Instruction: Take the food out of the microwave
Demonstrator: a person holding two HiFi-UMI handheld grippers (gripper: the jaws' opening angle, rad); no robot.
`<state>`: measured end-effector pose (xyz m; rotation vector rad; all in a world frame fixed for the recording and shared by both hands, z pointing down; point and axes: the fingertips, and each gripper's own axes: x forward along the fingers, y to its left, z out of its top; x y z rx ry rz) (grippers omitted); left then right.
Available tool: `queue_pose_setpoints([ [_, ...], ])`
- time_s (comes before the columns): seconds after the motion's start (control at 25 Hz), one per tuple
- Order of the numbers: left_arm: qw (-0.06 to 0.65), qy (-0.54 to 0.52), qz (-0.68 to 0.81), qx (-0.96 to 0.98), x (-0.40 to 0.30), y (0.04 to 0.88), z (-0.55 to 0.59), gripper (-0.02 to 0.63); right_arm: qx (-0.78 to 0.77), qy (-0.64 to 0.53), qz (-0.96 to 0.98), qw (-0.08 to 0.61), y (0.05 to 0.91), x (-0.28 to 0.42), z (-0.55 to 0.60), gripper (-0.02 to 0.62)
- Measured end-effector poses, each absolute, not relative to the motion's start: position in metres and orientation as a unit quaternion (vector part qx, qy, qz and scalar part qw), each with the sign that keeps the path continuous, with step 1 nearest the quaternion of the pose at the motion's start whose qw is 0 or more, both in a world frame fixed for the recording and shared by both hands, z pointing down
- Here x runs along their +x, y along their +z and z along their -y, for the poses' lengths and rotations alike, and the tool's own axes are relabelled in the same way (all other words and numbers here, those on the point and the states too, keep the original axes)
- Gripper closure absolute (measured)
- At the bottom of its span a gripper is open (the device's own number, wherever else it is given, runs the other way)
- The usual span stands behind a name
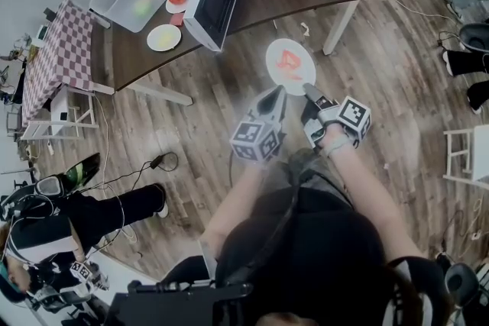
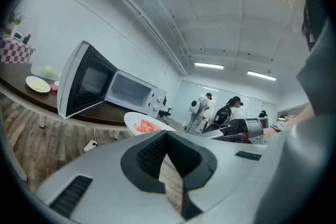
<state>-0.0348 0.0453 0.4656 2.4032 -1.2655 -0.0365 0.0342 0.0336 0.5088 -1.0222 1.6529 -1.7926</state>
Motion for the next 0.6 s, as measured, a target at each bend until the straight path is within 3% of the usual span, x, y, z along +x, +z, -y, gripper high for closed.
queue_pose_setpoints([
  [0.6, 0.221, -0.014, 0.451, 0.865, -0.028, 0.475, -0.078, 0.606, -0.377, -0.658, -0.603, 0.248, 0.516, 0.042, -0.069, 0.568],
])
